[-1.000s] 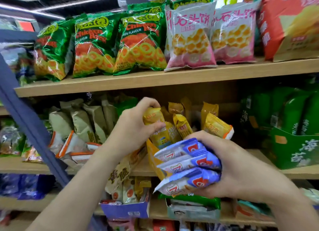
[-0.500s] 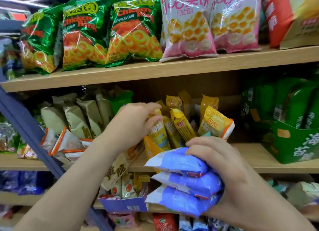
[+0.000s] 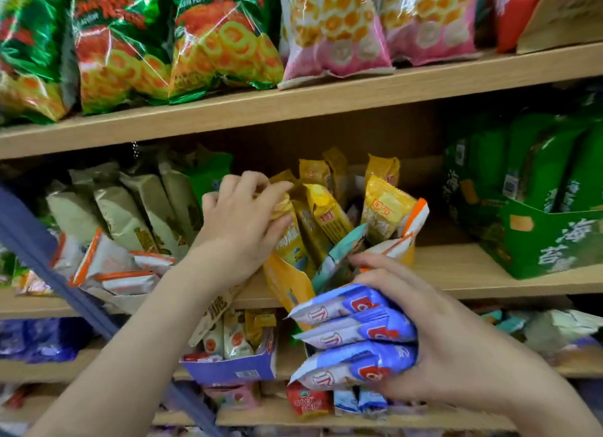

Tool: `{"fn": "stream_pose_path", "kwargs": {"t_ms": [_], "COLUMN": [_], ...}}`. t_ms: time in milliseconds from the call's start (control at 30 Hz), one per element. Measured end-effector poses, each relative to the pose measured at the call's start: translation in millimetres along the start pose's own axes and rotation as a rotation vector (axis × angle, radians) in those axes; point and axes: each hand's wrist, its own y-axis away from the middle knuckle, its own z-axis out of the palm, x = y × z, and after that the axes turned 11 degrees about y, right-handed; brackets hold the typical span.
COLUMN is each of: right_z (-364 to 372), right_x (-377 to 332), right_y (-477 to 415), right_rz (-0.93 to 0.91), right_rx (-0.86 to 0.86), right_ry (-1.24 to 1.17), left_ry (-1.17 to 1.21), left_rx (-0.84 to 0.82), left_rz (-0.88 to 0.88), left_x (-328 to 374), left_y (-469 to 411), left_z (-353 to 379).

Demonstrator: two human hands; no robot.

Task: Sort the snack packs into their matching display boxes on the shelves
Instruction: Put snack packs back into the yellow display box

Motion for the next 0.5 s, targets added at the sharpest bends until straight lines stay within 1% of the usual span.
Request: {"fn": "stream_pose_path", "kwargs": {"t_ms": [33, 67, 100, 133, 167, 200, 300, 367, 433, 500], "right_z": [1, 2, 3, 4, 5, 5, 6, 6, 7, 7], "right_x": [0, -1, 0, 0, 0, 1, 4, 7, 9, 10], "right_y": [-1, -4, -6, -8, -9, -10, -10, -10, -10, -10], "right_rz": [-0.005, -0.011, -0.014, -0.016, -0.019, -0.025, -0.041, -0.029, -0.021, 0.007], "right_rx": [-0.004, -0.005, -0.004, -0.003, -0.002, 0.002, 0.02, 0.011, 0.007, -0.001], "right_ry": [0.018, 0.039, 0.063, 0.083, 0.09, 0.079, 0.002, -0.034, -0.04, -0.056], "left_ry": [0.079, 0.158, 0.224, 0.249, 0.228, 0.19, 0.182, 0.147, 0.118, 0.174], "left_rx": [0.101, 0.157, 0.123, 0.015, -0.105, -0.18, -0.227, -0.261, -0.202, -0.07], "left_rz": [0.073, 0.151, 0.219, 0.253, 0.25, 0.231, 0.174, 0.19, 0.223, 0.208], "left_x": [5, 13, 22, 32, 42, 49, 48, 48, 50, 48], "left_y": [3, 5, 6, 6, 6, 6, 2, 3, 4, 7], "left_z": [-4, -7, -11, -13, -14, -14, -15, -16, -12, -5]}}
